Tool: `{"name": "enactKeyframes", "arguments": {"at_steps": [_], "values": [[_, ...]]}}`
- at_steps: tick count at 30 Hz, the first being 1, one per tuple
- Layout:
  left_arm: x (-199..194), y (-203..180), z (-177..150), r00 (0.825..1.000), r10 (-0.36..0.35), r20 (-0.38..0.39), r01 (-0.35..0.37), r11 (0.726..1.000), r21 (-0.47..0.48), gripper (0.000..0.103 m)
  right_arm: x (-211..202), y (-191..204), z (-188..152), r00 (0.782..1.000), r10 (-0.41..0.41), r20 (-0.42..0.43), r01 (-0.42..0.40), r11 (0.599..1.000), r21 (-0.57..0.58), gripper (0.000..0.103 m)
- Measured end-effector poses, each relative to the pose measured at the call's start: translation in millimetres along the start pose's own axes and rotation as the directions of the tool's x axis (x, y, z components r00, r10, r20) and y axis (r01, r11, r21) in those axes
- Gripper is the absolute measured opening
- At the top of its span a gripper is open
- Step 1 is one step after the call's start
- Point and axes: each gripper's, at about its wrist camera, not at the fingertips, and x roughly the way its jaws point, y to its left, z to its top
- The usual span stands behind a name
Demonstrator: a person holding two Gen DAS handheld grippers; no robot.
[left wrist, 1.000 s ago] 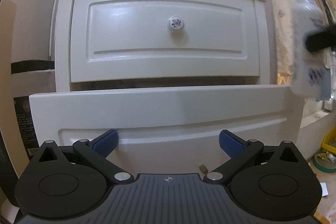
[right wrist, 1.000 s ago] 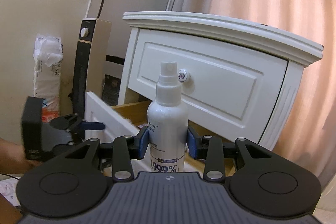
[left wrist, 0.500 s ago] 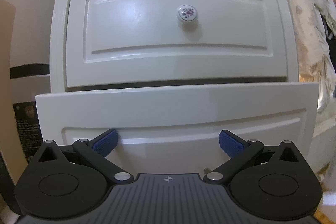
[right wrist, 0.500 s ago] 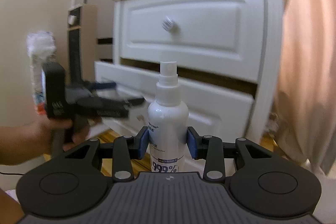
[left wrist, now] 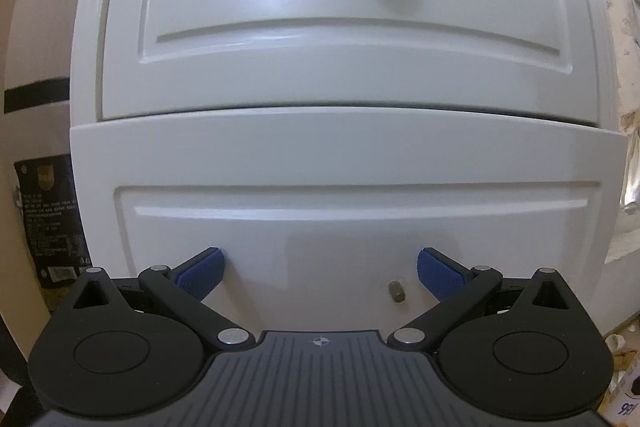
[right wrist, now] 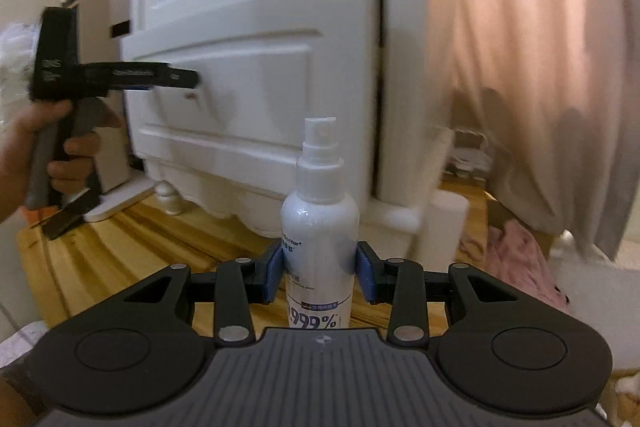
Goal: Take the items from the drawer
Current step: 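Carry the spray bottle away from the nightstand with the right gripper, then lower the spray bottle onto the floor and open the right gripper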
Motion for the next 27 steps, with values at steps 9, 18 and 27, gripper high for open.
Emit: {"name": "enactKeyframes", "arguments": {"at_steps": [9,18,27], "values": [[8.4,-24.7,1.7,0.999,0.012,0.040,-0.015,0.997,0.069,0.103,23.7,-25.0,-34.3,1.000,-0.021,-0.011,0.022,0.997,0.069,0.038],[19.5,-33.1,-0.6,0.998,0.027,0.060,-0.032,0.996,0.083,0.103,41.8,-26.8,-58.0,0.998,-0.024,-0.050,0.027,0.997,0.067,0.038],[38.8,-35.3,1.6,0.999,0.019,0.038,-0.021,0.998,0.056,0.103,50.5,-26.1,-73.9,0.996,-0.022,-0.086,0.027,0.998,0.060,0.038]]}}
